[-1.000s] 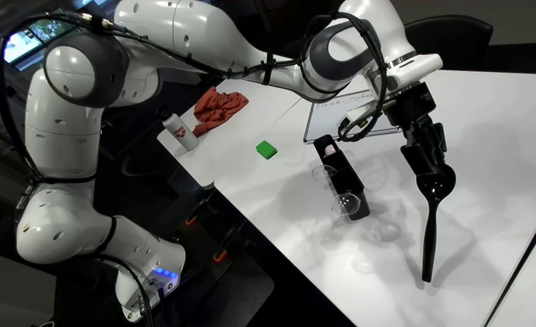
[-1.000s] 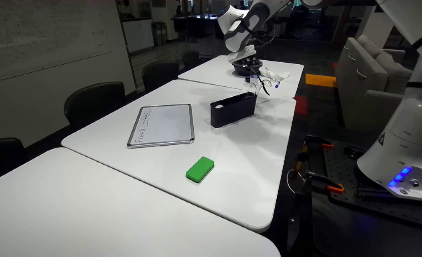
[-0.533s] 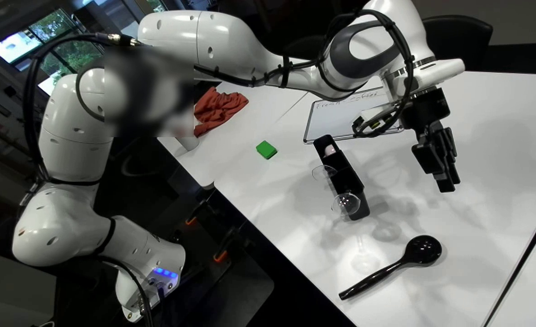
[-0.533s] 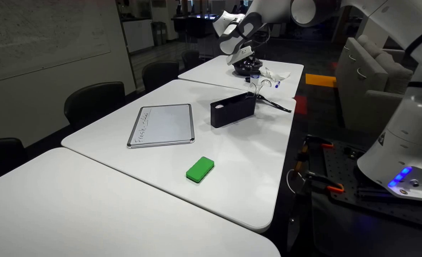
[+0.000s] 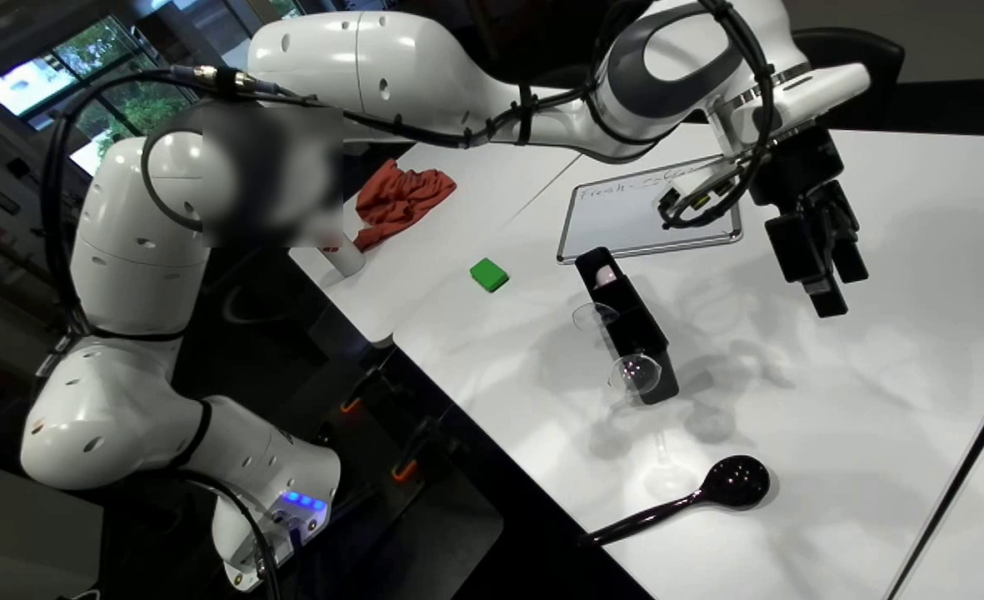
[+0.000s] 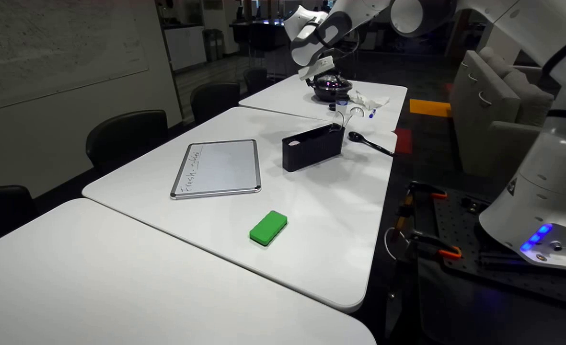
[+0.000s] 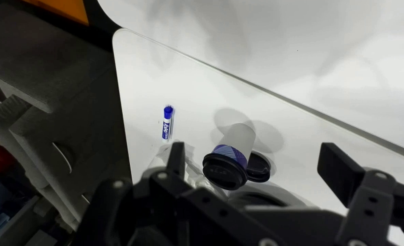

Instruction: Remove the black spoon from the cutlery box

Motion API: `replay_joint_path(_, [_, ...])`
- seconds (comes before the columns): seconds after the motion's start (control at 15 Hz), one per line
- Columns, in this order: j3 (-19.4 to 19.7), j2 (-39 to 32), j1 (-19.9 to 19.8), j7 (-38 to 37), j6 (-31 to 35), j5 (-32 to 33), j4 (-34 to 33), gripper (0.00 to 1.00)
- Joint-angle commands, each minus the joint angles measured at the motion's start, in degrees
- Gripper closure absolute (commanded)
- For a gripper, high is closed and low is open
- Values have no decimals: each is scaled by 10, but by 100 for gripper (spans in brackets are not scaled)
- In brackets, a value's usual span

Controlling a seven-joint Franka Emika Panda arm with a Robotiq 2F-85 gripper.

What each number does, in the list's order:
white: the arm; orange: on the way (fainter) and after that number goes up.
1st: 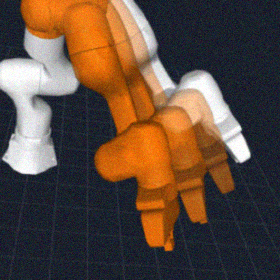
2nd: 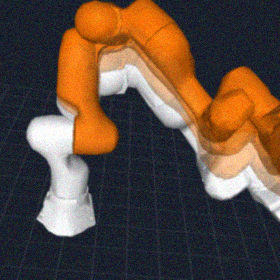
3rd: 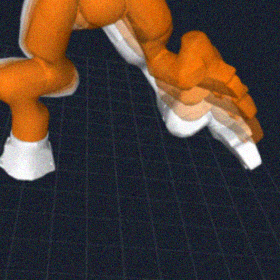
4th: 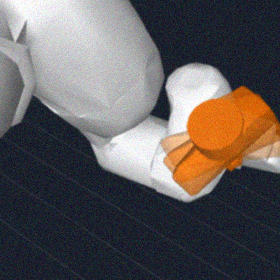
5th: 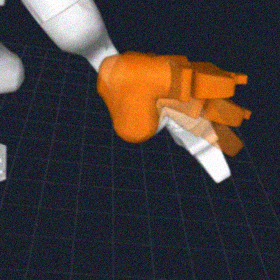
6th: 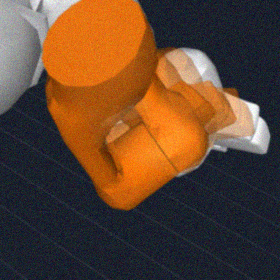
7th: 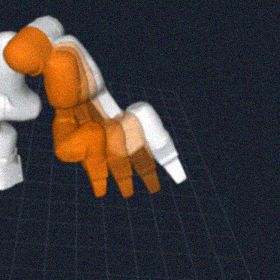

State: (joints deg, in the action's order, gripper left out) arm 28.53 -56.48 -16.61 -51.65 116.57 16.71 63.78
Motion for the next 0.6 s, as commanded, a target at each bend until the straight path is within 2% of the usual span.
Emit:
replay_joint_path(0.0, [-20, 105, 11, 4, 50, -30, 104, 0])
replay_joint_path(0.33, [-26, 233, 16, -9, 101, -86, 218, 0])
replay_joint_path(0.53, [-19, 311, 27, -9, 138, -93, 287, 0])
